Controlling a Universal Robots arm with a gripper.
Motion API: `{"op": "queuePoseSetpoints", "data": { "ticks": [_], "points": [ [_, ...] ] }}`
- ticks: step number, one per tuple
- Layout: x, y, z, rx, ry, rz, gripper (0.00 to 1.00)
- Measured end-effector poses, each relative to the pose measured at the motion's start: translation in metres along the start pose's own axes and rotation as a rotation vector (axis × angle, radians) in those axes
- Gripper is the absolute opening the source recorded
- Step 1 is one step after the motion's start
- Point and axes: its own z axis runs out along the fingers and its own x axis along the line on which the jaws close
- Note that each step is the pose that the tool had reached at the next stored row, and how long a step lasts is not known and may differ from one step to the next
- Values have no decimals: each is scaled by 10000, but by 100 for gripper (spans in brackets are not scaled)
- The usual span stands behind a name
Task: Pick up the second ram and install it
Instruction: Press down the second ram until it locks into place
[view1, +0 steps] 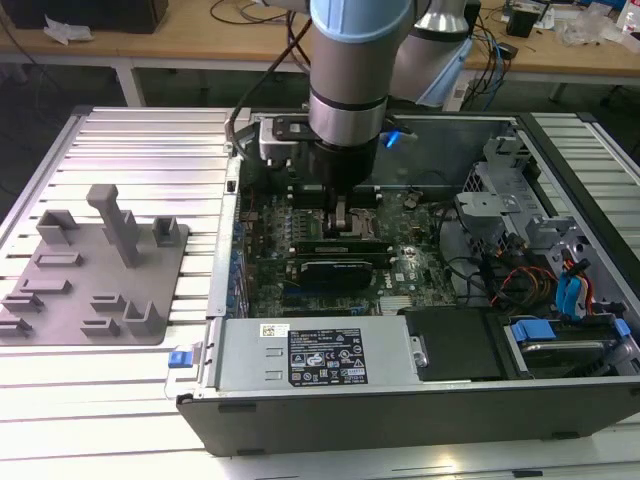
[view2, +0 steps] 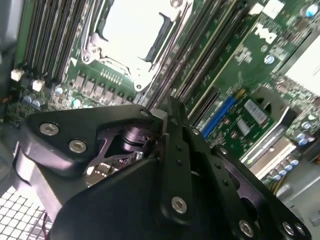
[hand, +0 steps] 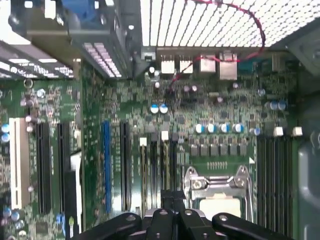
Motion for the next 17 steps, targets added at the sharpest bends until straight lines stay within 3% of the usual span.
{"op": "queuePoseSetpoints", "data": {
  "ticks": [3, 6, 17],
  "points": [
    [2, 14, 33, 0, 0, -1, 8],
    [4, 82, 66, 1, -2, 0, 8],
    [8, 90, 130, -1, 2, -1, 8]
  ]
}}
